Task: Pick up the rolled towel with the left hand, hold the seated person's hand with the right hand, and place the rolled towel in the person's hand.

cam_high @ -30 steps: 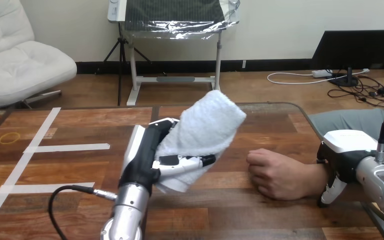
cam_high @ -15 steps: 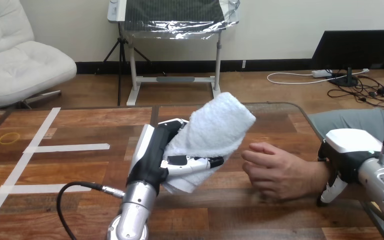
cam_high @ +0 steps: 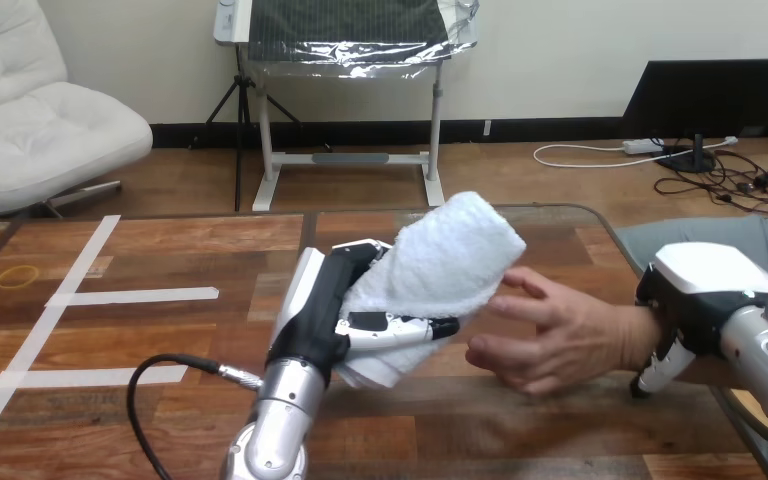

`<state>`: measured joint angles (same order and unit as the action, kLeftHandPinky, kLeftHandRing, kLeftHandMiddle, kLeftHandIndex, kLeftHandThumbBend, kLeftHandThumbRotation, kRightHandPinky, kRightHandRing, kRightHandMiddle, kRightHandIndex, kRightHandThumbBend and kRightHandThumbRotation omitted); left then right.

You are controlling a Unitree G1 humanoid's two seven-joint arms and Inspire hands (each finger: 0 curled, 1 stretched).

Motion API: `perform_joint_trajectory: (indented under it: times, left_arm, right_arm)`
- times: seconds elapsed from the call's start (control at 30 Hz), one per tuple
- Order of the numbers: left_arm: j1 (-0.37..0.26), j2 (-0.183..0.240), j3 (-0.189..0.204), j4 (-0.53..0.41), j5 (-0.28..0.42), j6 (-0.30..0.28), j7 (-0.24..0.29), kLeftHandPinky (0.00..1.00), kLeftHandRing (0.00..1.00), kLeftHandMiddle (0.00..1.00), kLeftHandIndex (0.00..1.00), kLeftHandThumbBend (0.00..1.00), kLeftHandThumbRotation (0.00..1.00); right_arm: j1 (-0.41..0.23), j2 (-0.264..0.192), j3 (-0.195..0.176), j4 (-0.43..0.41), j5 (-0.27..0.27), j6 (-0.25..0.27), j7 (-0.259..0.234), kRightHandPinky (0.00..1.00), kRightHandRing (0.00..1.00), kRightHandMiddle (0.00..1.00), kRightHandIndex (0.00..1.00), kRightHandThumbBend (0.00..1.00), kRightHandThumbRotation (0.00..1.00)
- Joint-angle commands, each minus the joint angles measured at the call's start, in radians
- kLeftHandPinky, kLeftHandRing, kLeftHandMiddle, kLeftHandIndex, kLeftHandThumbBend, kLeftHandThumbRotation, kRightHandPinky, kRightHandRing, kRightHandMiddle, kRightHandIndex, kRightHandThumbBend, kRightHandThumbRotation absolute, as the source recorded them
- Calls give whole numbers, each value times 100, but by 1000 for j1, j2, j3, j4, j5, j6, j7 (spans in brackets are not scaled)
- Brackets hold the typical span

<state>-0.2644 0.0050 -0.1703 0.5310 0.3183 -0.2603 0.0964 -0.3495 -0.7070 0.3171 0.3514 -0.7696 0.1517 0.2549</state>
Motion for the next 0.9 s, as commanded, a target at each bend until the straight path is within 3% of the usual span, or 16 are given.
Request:
perform_joint_trajectory:
  times: [0.0,0.87]
  left_arm:
    - [-105,-25,-8,6,-2,-4,18,36,39,42,47,61,0]
    - [-148,-56,-40,60,19,-14,27,34,37,40,47,61,0]
  right_arm:
    - [-18,8,-45,-60,30,3,-20,10,18,28,33,70,0]
    - [8,-8,-71,-174,27,16,-4,11,19,30,37,70,0]
